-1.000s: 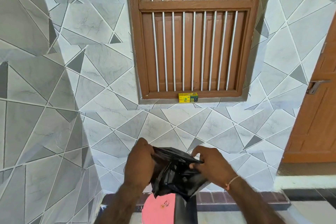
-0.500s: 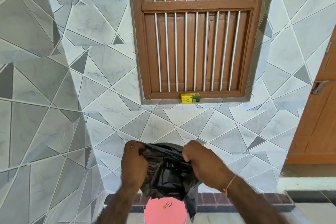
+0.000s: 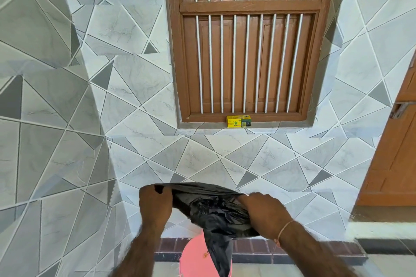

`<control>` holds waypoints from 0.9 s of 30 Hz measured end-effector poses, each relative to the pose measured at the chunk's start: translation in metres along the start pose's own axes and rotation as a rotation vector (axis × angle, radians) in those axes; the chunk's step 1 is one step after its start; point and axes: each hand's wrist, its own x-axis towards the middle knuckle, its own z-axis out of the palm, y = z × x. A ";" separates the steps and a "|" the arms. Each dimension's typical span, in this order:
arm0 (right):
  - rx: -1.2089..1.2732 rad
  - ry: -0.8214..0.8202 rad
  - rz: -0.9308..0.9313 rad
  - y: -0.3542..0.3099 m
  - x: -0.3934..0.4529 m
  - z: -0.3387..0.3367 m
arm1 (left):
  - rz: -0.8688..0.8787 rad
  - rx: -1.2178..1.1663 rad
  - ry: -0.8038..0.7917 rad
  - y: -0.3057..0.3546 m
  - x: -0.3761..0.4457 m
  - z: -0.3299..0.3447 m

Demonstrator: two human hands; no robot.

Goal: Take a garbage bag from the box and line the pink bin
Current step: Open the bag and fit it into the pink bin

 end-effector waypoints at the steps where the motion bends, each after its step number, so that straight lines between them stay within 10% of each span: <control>1: 0.017 -0.010 0.024 -0.001 0.001 0.002 | -0.013 -0.135 -0.033 0.006 -0.005 0.002; 5: 0.198 -0.010 0.198 -0.001 0.008 0.003 | 0.069 -0.152 -0.176 0.008 -0.011 0.012; 10: 0.137 0.080 0.413 0.046 0.005 0.005 | 0.322 0.543 -0.569 -0.015 0.004 -0.002; 13: 0.050 0.033 0.317 0.052 -0.004 0.015 | 0.343 0.890 -0.454 -0.027 0.005 -0.007; 17: -0.015 0.056 0.235 0.038 -0.004 0.027 | 0.134 0.534 -0.090 -0.028 0.002 0.005; 22: -0.097 0.062 0.252 0.027 0.002 0.022 | -0.273 -0.342 -0.057 -0.008 0.002 0.012; 27: 0.043 0.183 0.479 0.048 0.007 0.019 | 0.464 0.473 -0.334 -0.020 0.001 0.002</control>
